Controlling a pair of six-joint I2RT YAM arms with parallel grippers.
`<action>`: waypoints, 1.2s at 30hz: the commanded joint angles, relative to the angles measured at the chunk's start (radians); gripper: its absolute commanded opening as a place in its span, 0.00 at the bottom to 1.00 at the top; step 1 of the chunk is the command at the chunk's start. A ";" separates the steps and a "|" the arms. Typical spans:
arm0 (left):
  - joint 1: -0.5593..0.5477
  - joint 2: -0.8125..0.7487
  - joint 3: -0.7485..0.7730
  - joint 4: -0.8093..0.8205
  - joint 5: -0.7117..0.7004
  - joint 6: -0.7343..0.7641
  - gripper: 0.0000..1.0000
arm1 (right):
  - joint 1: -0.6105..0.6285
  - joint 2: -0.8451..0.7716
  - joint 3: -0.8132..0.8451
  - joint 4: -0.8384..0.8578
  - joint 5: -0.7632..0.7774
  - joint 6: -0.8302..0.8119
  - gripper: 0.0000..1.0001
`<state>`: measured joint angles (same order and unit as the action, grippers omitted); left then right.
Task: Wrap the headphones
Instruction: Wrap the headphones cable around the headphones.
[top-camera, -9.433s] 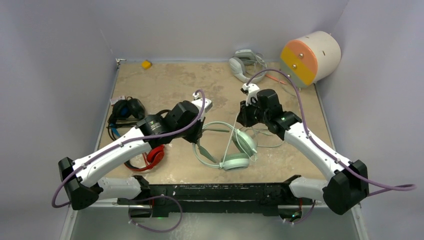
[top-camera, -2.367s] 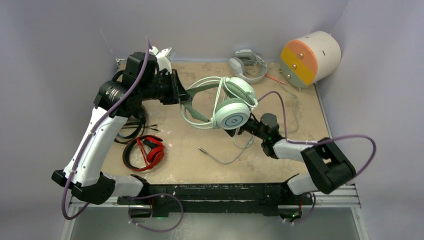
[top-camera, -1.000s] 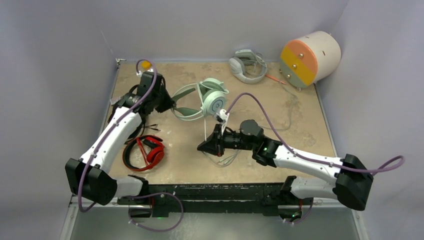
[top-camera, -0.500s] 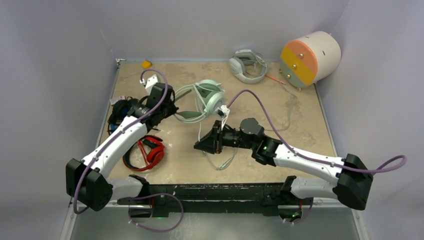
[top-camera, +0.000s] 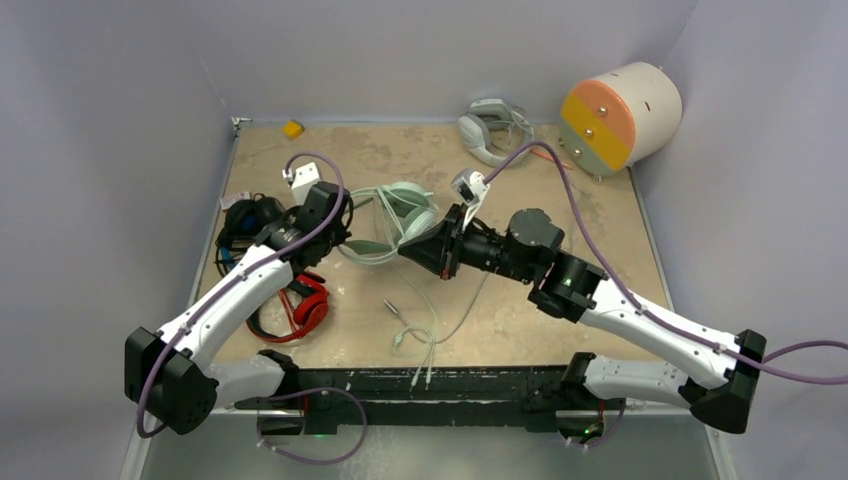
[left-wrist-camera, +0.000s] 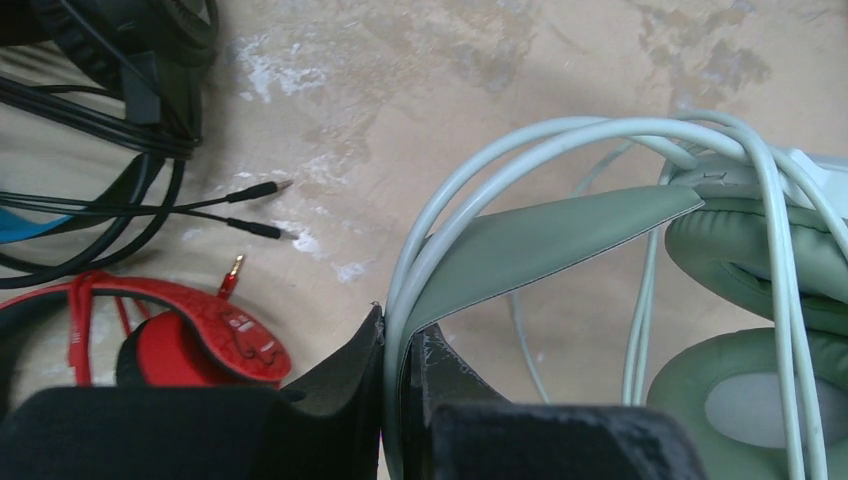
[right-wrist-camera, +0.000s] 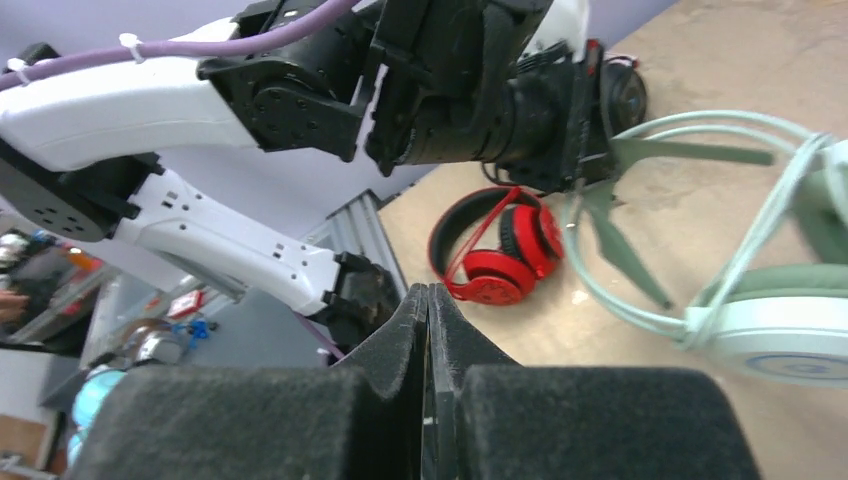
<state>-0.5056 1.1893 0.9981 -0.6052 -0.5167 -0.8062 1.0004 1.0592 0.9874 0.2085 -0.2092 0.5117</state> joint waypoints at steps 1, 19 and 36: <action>-0.006 -0.044 0.085 -0.046 -0.003 0.048 0.00 | 0.000 -0.008 0.112 -0.305 0.107 -0.193 0.02; -0.005 -0.057 0.293 -0.162 0.207 -0.057 0.00 | 0.000 -0.054 -0.295 -0.278 0.417 -0.155 0.61; -0.004 -0.121 0.414 -0.219 0.325 -0.093 0.00 | 0.001 0.200 -0.498 0.319 0.456 -0.161 0.82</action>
<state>-0.5064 1.1007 1.3499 -0.8932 -0.2306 -0.8459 1.0004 1.1797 0.4408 0.3878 0.2192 0.3508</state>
